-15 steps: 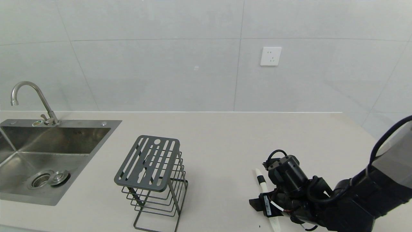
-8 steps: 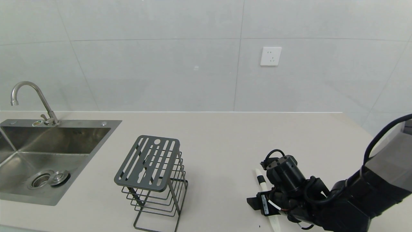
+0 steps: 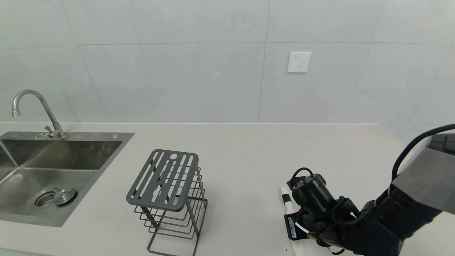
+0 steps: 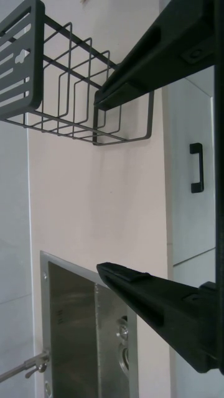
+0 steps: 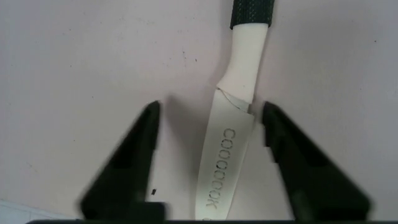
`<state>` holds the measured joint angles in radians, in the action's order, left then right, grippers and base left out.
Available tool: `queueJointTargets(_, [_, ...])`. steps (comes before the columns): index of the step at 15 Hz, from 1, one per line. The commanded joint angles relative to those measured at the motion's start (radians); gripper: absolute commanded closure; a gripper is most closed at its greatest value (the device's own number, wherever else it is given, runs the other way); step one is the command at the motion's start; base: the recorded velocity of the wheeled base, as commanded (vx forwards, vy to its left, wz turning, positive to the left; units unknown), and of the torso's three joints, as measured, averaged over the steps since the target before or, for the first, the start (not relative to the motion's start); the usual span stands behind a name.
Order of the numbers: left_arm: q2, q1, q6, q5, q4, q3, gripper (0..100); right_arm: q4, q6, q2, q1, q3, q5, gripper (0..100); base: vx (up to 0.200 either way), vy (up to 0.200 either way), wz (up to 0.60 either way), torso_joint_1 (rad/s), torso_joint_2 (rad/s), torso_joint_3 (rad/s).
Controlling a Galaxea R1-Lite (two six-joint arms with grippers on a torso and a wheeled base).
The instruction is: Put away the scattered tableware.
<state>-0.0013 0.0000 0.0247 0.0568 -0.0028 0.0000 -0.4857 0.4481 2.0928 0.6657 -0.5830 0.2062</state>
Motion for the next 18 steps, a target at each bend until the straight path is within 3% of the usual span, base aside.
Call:
queueJointTargets(1, [0.001,0.000,0.000,0.001,0.000,0.000,0,0.007,-0.002,0.049,0.002,0.002,-0.001,100,0.000,0.000,0.00,0.000,0.00,0.000])
queueJointTargets(5, [0.001,0.000,0.000,0.001,0.000,0.000,0,0.006,-0.003,0.047,-0.005,-0.003,0.027,100,0.000,0.000,0.00,0.000,0.00,0.000])
queueJointTargets(8, [0.001,0.000,0.000,0.000,0.000,0.000,0,0.001,-0.074,-0.066,-0.069,-0.003,0.032,100,0.000,0.000,0.00,0.000,0.00,0.000])
queueJointTargets(9, [0.001,0.000,0.000,0.001,0.000,0.000,0,0.001,-0.083,-0.119,-0.091,-0.003,0.032,0,0.000,0.000,0.00,0.000,0.00,0.000])
queueJointTargets(13, [0.001,0.000,0.000,0.000,0.000,0.000,0,0.001,-0.108,-0.214,-0.064,-0.001,0.029,0,0.000,0.000,0.00,0.000,0.00,0.000])
queueJointTargets(18, [0.001,0.000,0.000,0.000,0.000,0.000,0,-0.063,-0.075,-0.007,0.018,-0.012,0.030,0,0.000,0.000,0.00,0.000,0.00,0.000])
